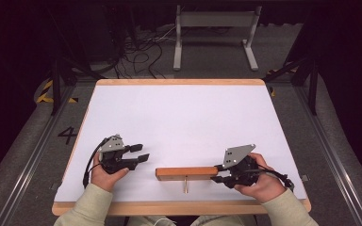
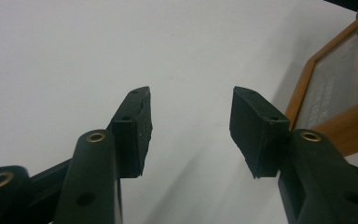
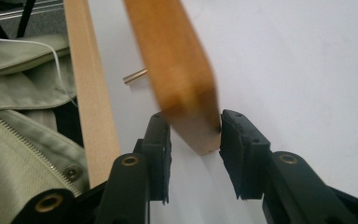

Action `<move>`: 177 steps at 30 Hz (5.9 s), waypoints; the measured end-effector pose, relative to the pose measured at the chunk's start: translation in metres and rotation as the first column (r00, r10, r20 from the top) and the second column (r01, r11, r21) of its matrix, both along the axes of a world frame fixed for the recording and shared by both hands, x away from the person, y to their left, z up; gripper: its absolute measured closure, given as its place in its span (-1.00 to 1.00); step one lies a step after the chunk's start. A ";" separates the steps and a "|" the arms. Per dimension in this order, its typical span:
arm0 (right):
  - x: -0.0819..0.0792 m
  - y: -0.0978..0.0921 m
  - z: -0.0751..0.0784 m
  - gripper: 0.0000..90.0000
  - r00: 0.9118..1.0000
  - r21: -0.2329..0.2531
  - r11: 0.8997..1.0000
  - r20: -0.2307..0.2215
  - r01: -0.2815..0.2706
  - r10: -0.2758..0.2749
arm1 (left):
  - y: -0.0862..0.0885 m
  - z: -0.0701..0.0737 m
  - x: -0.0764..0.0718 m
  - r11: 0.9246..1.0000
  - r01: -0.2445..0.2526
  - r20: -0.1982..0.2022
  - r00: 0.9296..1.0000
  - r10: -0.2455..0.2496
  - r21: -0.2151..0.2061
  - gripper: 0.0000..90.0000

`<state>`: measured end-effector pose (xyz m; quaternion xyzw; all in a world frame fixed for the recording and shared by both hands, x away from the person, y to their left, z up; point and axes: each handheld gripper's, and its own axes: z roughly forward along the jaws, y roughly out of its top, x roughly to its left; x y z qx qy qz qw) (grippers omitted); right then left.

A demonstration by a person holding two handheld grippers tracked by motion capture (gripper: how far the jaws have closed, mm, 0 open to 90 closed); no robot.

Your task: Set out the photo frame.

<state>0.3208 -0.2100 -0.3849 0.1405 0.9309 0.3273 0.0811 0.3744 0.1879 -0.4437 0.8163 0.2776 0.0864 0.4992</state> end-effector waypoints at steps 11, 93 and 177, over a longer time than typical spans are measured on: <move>-0.008 0.002 -0.003 0.30 0.999 -0.030 0.999 -0.018 -0.028 0.027 | -0.001 -0.001 0.002 1.000 0.000 -0.008 1.000 -0.001 -0.010 0.09; 0.102 0.054 -0.030 1.00 0.964 0.071 0.970 -0.149 0.234 -0.222 | 0.012 -0.004 0.002 0.997 -0.071 -0.009 0.997 0.071 0.011 -0.04; 0.061 0.116 0.006 0.09 0.867 -0.102 0.931 -0.342 0.350 -0.363 | 0.013 -0.005 0.003 0.997 -0.072 -0.005 0.997 0.072 0.012 -0.04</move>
